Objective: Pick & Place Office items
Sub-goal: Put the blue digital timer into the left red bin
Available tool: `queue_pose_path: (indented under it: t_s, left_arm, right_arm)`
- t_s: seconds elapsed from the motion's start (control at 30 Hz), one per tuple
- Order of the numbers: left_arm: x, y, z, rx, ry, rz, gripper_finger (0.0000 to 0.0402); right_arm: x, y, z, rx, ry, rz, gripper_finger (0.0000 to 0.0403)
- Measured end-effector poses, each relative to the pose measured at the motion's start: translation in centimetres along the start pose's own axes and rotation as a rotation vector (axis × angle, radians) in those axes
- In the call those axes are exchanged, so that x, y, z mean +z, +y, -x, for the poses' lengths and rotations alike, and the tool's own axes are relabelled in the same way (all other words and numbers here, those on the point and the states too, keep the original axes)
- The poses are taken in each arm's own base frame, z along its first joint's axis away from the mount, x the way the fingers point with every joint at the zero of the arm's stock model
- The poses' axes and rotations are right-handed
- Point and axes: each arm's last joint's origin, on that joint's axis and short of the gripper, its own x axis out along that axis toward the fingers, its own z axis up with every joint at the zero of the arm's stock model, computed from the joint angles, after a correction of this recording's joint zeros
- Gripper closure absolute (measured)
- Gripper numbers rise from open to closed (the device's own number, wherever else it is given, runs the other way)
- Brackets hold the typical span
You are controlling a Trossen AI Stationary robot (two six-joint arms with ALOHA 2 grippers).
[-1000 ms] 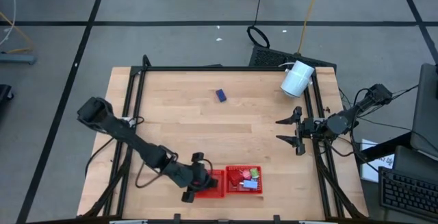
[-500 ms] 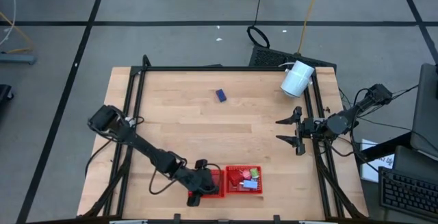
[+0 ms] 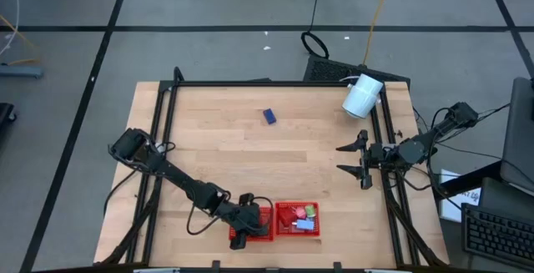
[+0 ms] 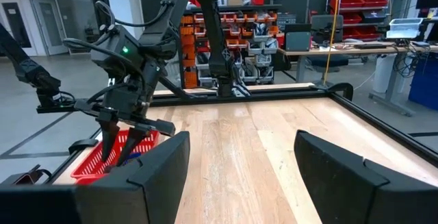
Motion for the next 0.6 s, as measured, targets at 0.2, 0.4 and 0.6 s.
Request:
queue_pose_path:
  t_s: [0.2, 0.4, 0.6]
  left_arm:
    - [0.2, 0.5, 0.0, 0.005, -0.002, 0.011, 0.0303]
    - [1.1, 1.7, 0.3, -0.083, 0.035, 0.056, 0.0299]
    - [3.2, 2.6, 2.4, -0.109, -0.039, 0.072, 0.0304]
  right_arm:
    - [0.0, 0.0, 0.0, 0.000, 0.000, -0.001, 0.0149]
    - [0.0, 0.0, 0.0, 0.000, 0.000, -0.001, 0.0149]
    - [0.0, 0.0, 0.0, 0.000, 0.001, 0.001, 0.0149]
